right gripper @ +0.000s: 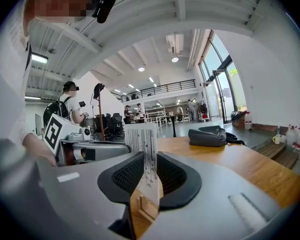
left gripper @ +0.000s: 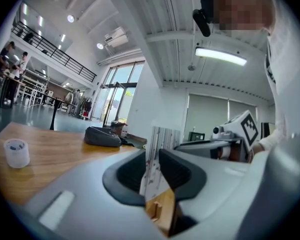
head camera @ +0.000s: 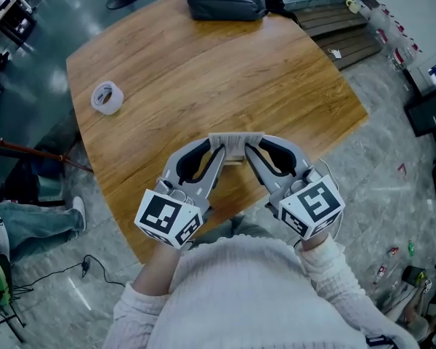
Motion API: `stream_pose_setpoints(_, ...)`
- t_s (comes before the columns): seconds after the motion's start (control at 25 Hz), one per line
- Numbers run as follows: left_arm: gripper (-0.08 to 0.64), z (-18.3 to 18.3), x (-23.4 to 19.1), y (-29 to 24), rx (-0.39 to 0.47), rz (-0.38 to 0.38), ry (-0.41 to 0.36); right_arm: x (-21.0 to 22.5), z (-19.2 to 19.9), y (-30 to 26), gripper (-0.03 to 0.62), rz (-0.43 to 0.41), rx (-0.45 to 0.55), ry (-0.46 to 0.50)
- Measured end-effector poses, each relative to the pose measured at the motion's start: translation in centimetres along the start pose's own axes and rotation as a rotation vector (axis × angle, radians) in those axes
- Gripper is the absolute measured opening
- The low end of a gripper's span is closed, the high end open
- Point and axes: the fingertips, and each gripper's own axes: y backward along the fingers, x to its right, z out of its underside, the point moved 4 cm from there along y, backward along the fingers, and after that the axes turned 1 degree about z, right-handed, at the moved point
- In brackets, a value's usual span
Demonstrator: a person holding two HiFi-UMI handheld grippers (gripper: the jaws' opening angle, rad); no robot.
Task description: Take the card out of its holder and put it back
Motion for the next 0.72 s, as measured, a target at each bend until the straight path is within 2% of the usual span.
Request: stream_pose_setpoints(0.72,0.077,2.7,-1.3,-1.3,-0.061,-0.014,0.06,1.3,2.5,-1.6,0.072,-0.007,-0.064,-0.064)
